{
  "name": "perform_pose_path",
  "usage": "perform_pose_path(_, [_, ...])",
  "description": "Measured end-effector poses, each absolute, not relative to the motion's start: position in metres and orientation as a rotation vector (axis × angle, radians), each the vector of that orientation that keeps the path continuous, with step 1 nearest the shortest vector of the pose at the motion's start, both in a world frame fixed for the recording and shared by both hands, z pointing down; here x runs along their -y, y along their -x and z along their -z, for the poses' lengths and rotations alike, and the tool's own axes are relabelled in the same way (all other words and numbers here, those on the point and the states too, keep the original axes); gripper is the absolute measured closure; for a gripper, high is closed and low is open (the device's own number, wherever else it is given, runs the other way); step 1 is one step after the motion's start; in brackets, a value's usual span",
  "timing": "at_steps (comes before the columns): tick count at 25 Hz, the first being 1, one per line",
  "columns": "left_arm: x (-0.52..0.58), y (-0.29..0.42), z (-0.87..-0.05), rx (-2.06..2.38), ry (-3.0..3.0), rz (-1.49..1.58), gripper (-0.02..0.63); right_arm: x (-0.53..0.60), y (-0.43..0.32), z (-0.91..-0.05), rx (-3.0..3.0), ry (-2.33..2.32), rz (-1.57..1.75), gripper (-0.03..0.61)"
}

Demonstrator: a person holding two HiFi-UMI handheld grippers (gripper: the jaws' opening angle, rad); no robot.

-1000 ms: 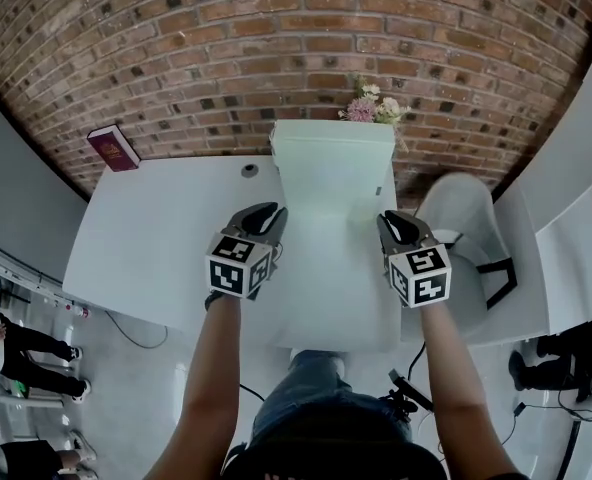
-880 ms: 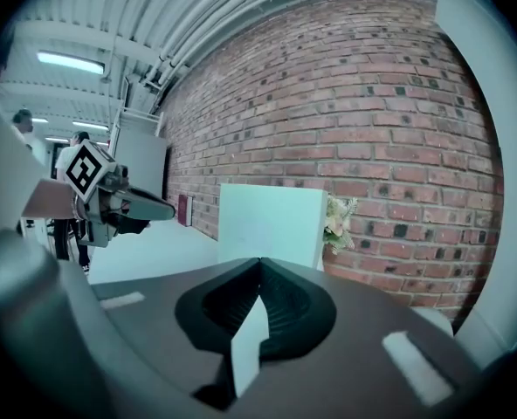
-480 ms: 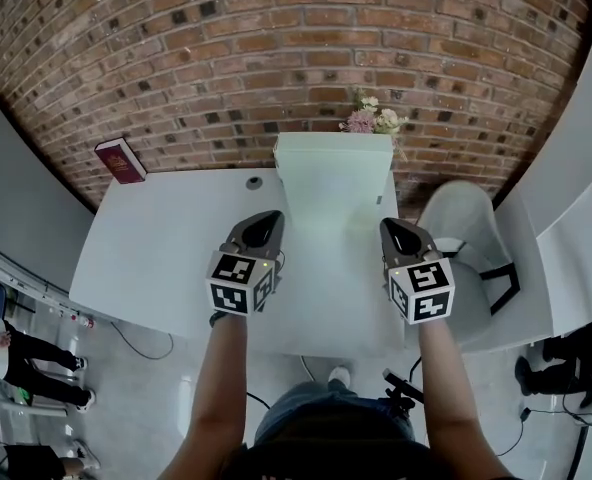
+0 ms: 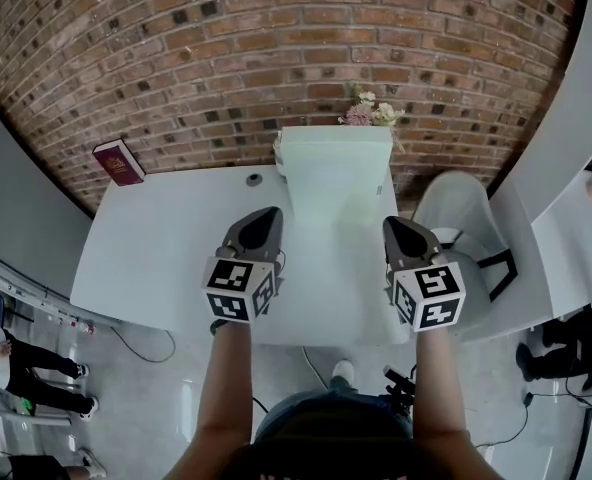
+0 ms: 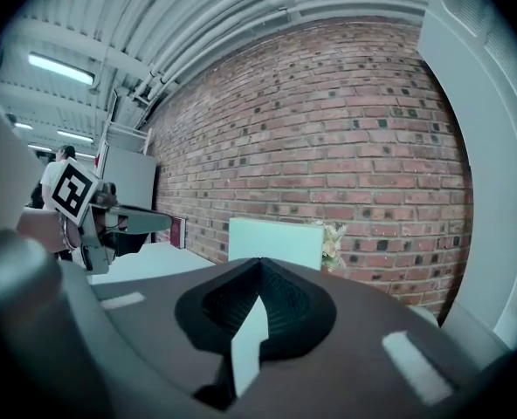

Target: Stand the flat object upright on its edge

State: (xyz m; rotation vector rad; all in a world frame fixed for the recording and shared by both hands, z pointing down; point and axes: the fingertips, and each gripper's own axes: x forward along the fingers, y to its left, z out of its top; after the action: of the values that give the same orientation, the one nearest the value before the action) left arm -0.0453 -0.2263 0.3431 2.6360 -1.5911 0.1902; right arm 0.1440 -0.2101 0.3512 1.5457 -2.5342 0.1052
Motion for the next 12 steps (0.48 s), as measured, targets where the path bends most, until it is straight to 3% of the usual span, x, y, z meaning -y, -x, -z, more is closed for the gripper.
perform_pose_path(12, [0.175,0.051,-0.317,1.587,-2.673,-0.095,0.614,0.144,-0.135,-0.309,2.578,-1.63,0.03,0.58])
